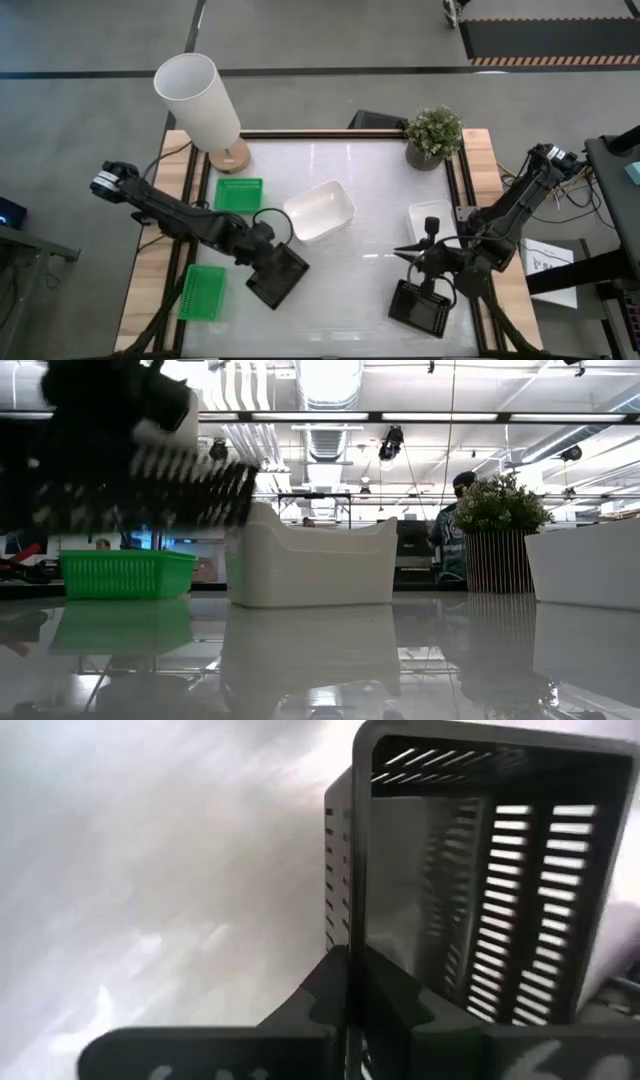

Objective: Stack baskets by color
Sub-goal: Stack the left black bin on top of the black bin

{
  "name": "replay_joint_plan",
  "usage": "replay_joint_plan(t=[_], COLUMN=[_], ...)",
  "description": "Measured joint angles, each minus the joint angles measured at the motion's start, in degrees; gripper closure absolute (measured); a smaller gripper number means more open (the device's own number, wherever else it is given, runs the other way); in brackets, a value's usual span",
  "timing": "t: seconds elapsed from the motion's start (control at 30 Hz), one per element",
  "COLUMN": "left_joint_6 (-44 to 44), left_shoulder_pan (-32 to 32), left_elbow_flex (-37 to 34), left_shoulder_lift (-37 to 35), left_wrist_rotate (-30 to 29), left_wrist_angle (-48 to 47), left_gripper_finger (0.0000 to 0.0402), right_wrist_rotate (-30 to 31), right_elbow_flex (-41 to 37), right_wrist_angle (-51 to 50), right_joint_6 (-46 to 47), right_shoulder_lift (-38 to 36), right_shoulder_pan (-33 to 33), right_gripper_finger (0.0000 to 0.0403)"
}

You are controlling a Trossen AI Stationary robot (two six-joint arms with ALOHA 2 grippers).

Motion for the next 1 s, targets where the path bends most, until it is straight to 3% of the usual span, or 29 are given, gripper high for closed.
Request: replay_joint_plan(t=[0.27, 0.5, 0.67, 0.83, 1.0], left_joint_6=[18.8, 36.2, 41.9, 41.5, 40.3], left_shoulder_pan=[-0.1, 0.7, 2.2, 5.0, 6.4], left_elbow_flex=[13.3, 22.7, 25.7, 28.2, 31.4], left_shoulder_lift=[2.5, 7.3, 11.7, 16.0, 19.2], left_wrist_rotate=[-8.7, -15.4, -20.9, -31.0, -34.9], left_wrist_angle=[3.8, 6.6, 6.5, 6.5, 6.9], left_gripper_finger=[0.0401, 0.0401, 0.0401, 0.0401, 0.0401], right_wrist_rotate=[0.0, -3.0, -6.0, -5.5, 1.2], right_elbow_flex=[0.4, 8.3, 16.7, 24.6, 32.0], right_wrist_angle=[9.8, 10.9, 3.5, -5.9, -17.4], right_joint_6=[3.5, 4.8, 12.0, 14.4, 14.5], right_shoulder_lift=[1.8, 2.8, 3.3, 8.0, 15.7], right_shoulder_pan=[-3.3, -4.9, -4.9, -5.4, -6.7], right_gripper_finger=[0.0287, 0.0222, 0.0218, 0.0227, 0.0229])
